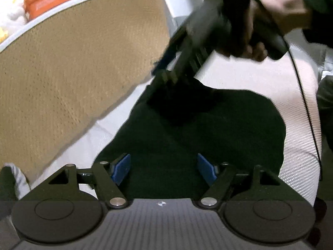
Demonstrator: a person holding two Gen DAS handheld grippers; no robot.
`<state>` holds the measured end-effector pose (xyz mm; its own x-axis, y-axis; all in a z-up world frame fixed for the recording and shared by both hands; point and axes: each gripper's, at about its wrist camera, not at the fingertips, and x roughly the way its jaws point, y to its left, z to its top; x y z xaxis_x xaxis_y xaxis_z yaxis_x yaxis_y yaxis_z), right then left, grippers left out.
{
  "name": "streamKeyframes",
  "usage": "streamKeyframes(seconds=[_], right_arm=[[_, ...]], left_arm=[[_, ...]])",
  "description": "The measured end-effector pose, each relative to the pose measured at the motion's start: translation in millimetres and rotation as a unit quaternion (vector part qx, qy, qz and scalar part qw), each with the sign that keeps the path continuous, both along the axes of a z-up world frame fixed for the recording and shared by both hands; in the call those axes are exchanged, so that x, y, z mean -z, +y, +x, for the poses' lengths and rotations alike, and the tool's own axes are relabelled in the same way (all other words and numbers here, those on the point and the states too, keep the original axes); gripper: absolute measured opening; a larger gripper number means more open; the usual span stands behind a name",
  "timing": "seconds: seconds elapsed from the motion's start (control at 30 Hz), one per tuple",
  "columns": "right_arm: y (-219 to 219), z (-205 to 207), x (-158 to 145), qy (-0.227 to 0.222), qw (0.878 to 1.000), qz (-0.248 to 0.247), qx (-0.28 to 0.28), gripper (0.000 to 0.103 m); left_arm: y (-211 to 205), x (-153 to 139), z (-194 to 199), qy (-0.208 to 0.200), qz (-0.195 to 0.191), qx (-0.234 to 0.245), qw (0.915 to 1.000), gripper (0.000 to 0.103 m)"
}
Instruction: Fold clothes
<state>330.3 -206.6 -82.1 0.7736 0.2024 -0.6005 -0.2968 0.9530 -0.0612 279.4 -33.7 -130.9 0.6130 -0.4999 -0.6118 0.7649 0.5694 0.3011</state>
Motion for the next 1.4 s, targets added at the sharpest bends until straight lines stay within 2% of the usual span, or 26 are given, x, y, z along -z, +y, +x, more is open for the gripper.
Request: streamKeyframes(seconds=[0.1,0.17,0.23,0.33,0.37,0.47,0.53,0.63,0.67,0.8,0.87,1.1,1.27,1.4], right_arm=[[-1,-6,-4,-0.035,0.998,0.036,0.049,0.065],[3,-12,-1,-0.039,0.996,0.049,0.066,0.051],[12,-20,1,-0.034,0.997,0.035,0.06,0.04],[28,-28,11,-0.052,0.994,-0.018,0.098,0.04],[31,-33,14,-0.059,0.992,-0.022,0.113,0.04],[33,-47,14,-0.066,0.988,0.009,0.137,0.04],[41,-51,17,-0.076,0.988,0.002,0.133,0.04],[51,-43,30,-0.069,0.989,-0.048,0.12,0.037],[49,-37,35,-0.063,0.989,-0.052,0.123,0.033],[40,-18,50,-0.028,0.99,-0.044,0.131,0.033],[44,-17,55,-0.022,0.99,-0.058,0.125,0.033],[60,-16,73,-0.053,0.986,-0.12,0.103,0.033],[52,-21,82,-0.082,0.986,-0.097,0.109,0.032],[61,-17,85,-0.078,0.982,-0.143,0.091,0.034]], left_arm=[[2,7,4,0.032,-0.033,-0.032,0.9984,0.067],[3,10,1,0.033,-0.036,-0.037,0.9981,0.067],[1,12,-3,0.029,-0.034,-0.039,0.9982,0.068],[1,13,-4,0.023,-0.029,-0.045,0.9983,0.068],[-1,13,-2,0.02,-0.027,-0.047,0.9984,0.068],[-6,14,2,0.01,-0.021,-0.05,0.9985,0.068],[-7,19,3,0.003,-0.017,-0.058,0.9982,0.068],[-8,23,8,0.009,-0.016,-0.068,0.9975,0.067],[-8,23,8,0.01,-0.015,-0.072,0.9973,0.067],[-9,28,9,0.012,-0.014,-0.082,0.9965,0.063],[-7,30,12,0.019,-0.018,-0.086,0.996,0.062],[6,44,20,0.054,-0.052,-0.092,0.9928,0.065],[3,44,19,0.047,-0.05,-0.089,0.9936,0.065],[2,46,21,0.048,-0.051,-0.092,0.9933,0.065]])
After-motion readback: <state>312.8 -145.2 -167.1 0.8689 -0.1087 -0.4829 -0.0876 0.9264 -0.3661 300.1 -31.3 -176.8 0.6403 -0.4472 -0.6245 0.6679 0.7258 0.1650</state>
